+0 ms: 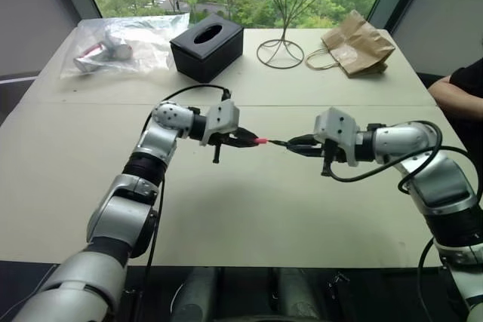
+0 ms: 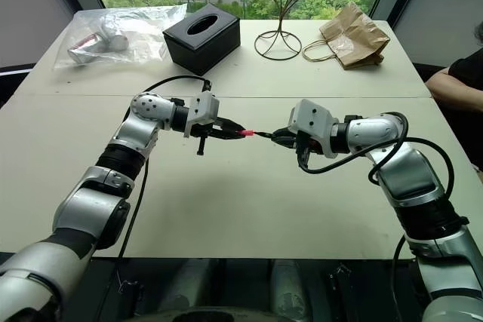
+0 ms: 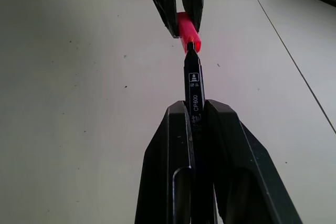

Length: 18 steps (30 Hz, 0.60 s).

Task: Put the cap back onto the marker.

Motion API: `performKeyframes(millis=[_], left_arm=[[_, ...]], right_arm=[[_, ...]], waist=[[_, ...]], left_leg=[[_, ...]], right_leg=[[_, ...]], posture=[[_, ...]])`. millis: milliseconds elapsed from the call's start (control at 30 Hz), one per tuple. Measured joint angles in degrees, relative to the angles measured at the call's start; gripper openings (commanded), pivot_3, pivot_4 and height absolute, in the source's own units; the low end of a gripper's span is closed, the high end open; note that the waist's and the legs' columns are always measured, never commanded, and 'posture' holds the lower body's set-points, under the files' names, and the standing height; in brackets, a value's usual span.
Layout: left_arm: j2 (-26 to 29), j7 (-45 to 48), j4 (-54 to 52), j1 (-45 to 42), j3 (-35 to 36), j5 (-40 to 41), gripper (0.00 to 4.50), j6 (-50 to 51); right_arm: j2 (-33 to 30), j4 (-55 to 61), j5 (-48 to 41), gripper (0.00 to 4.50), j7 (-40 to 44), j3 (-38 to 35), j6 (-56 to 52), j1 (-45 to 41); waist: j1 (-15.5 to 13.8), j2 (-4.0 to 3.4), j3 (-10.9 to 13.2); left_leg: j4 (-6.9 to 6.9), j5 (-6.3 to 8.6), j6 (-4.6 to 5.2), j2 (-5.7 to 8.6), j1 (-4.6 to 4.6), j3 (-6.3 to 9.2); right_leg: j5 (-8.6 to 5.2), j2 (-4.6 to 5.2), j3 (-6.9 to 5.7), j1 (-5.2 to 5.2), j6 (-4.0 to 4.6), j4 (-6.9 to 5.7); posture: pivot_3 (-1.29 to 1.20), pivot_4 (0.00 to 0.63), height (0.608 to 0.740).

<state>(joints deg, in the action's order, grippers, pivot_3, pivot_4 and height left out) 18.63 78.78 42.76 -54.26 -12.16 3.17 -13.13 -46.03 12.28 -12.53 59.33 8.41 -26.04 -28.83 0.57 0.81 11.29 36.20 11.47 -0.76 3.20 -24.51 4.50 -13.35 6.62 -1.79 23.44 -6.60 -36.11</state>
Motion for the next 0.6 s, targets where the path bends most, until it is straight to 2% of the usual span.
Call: performKeyframes(millis=[600], left_arm=[[0.0,0.9,-0.8,0.1,0.0,0.4,0.03,1.4]], right_arm=[[0.5,0.0,0.0,0.0,-0.8,0.0,0.0,0.1]], waist=[[0.0,0.0,0.0]], left_leg=[[0.0,0.0,0.0,0.0,0.0,0.0]], right_leg=[[0.0,0.0,0.0,0.0,0.0,-0.01]], posture=[[0.0,0.15,0.74]])
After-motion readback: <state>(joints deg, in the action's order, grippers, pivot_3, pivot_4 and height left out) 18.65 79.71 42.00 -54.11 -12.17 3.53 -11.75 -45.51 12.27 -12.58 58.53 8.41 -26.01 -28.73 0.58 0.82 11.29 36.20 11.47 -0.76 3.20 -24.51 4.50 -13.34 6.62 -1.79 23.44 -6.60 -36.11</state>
